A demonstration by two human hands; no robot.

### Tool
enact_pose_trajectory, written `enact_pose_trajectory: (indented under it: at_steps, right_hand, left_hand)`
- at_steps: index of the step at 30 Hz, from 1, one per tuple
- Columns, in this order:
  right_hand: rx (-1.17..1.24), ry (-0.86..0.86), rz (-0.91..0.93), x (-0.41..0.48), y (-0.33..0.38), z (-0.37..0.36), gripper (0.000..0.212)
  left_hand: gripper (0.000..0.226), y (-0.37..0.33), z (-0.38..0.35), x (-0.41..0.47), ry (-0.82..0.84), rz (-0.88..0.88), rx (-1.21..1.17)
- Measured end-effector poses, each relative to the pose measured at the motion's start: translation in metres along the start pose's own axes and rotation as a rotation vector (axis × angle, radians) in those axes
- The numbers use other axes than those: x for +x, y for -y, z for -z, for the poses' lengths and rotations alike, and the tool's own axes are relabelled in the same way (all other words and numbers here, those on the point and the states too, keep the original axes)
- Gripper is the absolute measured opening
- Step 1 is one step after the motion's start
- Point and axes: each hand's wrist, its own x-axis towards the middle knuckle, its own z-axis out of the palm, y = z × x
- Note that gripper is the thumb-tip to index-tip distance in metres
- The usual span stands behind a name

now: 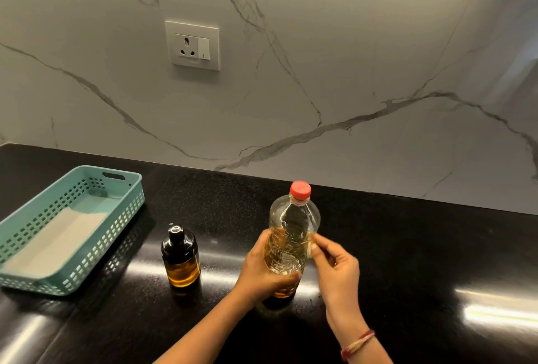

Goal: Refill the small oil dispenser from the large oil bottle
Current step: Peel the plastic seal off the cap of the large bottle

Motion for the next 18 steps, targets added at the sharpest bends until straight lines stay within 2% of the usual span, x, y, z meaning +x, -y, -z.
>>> enact_pose_trajectory:
  at_steps: [2, 4, 8, 10, 12, 16, 18]
  right_hand:
    - [-0.143, -0.002, 0.130, 0.002, 0.002, -0.001, 0.023]
    - [-0.271, -0.040, 0.166, -0.002, -0.009, -0.004, 0.027]
    - [-0.324, 0.006, -0.072, -0.016, -0.041, -0.003, 0.039]
    - [-0.311, 0.033, -0.186, -0.014, -0.046, -0.002, 0.038]
    - [-0.249, 0.009, -0.208, -0.005, -0.034, -0.002, 0.032]
    - [0.023, 0.059, -0.097, 0.011, 0.014, 0.002, 0.022]
    - [0.018, 0.087, -0.032, 0.011, 0.019, 0.002, 0.020]
  left_hand:
    - [0.072, 0.001, 0.001, 0.000, 0.008, 0.009, -0.005]
    - [0.071, 0.001, 0.002, 0.001, 0.017, 0.016, -0.009]
    - [0.071, 0.001, 0.005, 0.002, 0.040, 0.018, 0.007]
    - [0.073, 0.001, 0.006, 0.002, 0.044, 0.026, 0.002]
    - [0.073, -0.001, 0.007, 0.002, 0.056, 0.034, -0.003]
    - [0.075, 0.001, 0.009, 0.004, 0.068, 0.044, -0.010]
    - [0.073, 0.003, 0.010, 0.005, 0.081, 0.048, -0.009]
